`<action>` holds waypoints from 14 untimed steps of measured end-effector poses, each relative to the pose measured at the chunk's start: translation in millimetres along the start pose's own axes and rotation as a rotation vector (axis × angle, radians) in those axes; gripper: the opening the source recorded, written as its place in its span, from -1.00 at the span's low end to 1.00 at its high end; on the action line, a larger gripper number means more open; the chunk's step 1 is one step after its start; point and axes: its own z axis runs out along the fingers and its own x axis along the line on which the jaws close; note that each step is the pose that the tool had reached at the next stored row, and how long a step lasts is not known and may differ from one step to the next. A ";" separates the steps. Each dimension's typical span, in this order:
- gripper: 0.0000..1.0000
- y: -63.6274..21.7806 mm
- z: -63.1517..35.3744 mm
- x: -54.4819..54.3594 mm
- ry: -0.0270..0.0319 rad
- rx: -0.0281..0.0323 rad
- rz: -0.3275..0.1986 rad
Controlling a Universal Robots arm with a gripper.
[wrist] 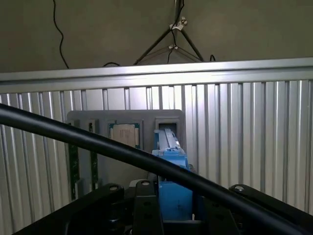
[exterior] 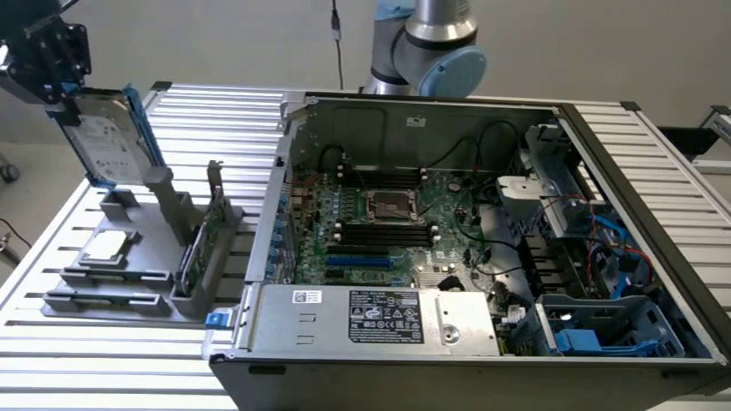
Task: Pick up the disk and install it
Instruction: 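Pick up the disk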
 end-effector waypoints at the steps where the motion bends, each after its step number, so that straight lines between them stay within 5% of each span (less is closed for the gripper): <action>1: -0.35 -0.7 -4.4 1.6 0.0000 0.0000 0.000; 9: -0.35 -13.6 -36.0 14.8 0.0000 0.0000 -0.001; 14: -0.35 -35.0 -43.0 17.8 -0.0029 -0.0001 -0.001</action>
